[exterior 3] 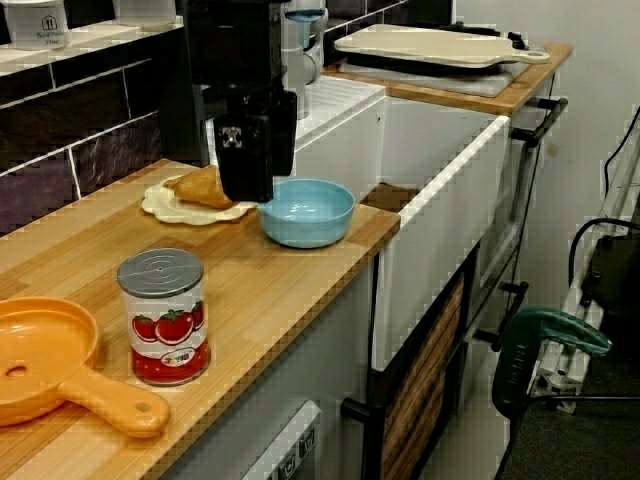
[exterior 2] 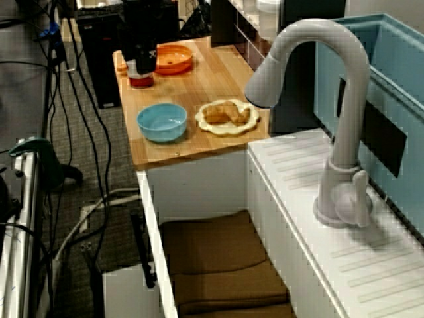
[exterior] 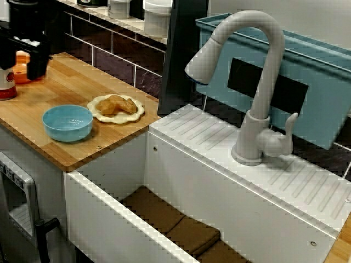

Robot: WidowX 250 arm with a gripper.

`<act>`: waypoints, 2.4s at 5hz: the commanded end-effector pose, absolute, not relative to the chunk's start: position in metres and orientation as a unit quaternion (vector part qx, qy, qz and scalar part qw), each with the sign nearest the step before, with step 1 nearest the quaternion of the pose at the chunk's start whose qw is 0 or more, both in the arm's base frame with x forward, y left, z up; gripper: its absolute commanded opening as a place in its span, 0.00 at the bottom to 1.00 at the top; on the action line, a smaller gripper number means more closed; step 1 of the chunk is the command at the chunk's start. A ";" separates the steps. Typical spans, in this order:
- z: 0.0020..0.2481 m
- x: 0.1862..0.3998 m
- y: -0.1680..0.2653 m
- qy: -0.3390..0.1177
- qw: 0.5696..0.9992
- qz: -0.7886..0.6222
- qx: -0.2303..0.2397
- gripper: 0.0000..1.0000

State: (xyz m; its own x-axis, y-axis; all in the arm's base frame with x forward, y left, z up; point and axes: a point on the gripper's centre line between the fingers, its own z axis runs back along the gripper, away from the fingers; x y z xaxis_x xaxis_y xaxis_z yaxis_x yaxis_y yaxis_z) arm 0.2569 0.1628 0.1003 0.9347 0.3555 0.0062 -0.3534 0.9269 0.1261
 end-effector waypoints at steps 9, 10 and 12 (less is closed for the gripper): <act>0.050 0.268 0.119 -0.040 0.981 0.163 0.098 1.00; 0.048 0.273 0.118 -0.040 0.980 0.167 0.097 1.00; 0.040 0.284 0.123 -0.013 0.984 0.157 0.084 0.00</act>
